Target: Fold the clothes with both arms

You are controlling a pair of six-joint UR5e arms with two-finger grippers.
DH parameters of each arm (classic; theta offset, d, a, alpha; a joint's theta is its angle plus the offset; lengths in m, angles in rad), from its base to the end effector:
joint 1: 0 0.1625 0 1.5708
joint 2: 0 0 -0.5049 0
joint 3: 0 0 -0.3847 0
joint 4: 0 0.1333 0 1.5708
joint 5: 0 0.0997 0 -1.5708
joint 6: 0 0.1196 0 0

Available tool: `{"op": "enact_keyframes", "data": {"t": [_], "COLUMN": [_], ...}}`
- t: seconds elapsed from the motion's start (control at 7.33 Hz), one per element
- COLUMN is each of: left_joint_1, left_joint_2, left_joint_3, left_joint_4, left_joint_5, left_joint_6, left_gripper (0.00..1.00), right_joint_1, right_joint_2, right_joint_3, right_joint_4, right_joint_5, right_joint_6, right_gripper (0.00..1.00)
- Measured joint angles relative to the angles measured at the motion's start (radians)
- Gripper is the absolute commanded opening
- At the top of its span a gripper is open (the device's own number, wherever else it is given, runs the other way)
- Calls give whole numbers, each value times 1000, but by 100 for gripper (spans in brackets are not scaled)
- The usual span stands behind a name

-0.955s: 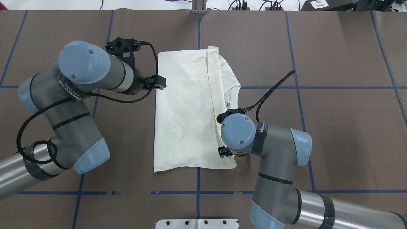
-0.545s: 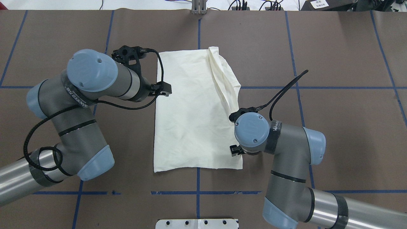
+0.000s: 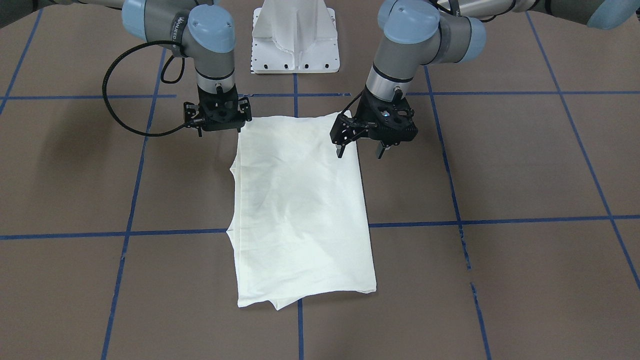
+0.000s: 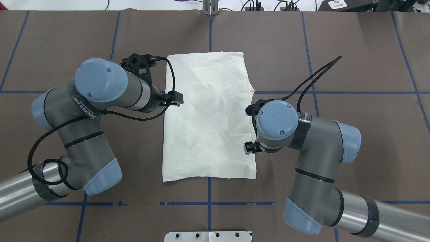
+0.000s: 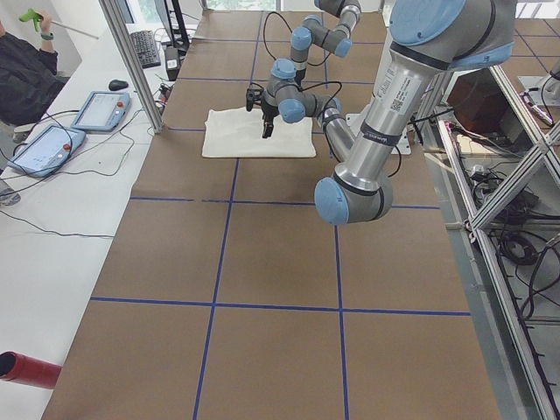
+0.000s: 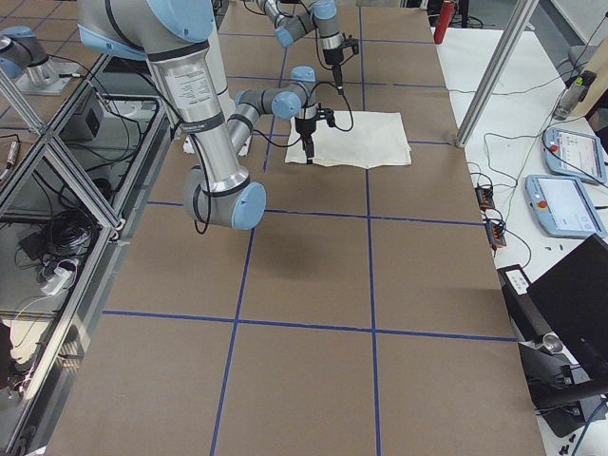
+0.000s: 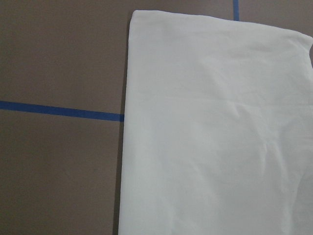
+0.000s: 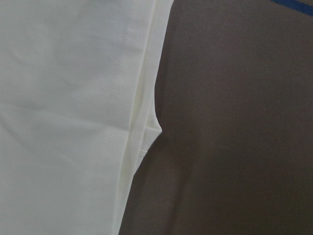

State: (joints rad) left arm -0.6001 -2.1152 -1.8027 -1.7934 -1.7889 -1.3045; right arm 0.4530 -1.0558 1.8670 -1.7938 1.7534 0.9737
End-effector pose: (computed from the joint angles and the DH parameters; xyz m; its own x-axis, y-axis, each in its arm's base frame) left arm 0.5072 -0.4773 0.3042 0.5365 -0.0558 -0.8421 0.2695 0.9569 0.1083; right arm -0.5462 -0.3900 0.3655 0.8096 -0.2208 0.5438 0.1396 0.9724 0.1870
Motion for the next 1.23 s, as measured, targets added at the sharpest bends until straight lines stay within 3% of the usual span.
{"op": "enact_keyframes", "data": {"t": [0.41,0.68,0.95,1.23], "left_joint_1": [4,42,166,260], "left_joint_2": [27,93,122,120], "left_joint_3": [5,-14,-22,-24], "left_joint_4": [-24,-89,-134,-53], "left_joint_5": [-28,-111,-49,29], "left_joint_6": [-12,-233,-549,-692], "left_gripper": [100,100,100,99], "right_joint_1": [43,50,50,50], "right_joint_2": [54,39,26,20], "right_joint_3": [-49,-27,-16,-16], "right_joint_4": [61,158,211,222], "right_joint_5": [31,75,90,91], "right_joint_6": [-7,59,109,136], "right_gripper": [100,100,100,100]}}
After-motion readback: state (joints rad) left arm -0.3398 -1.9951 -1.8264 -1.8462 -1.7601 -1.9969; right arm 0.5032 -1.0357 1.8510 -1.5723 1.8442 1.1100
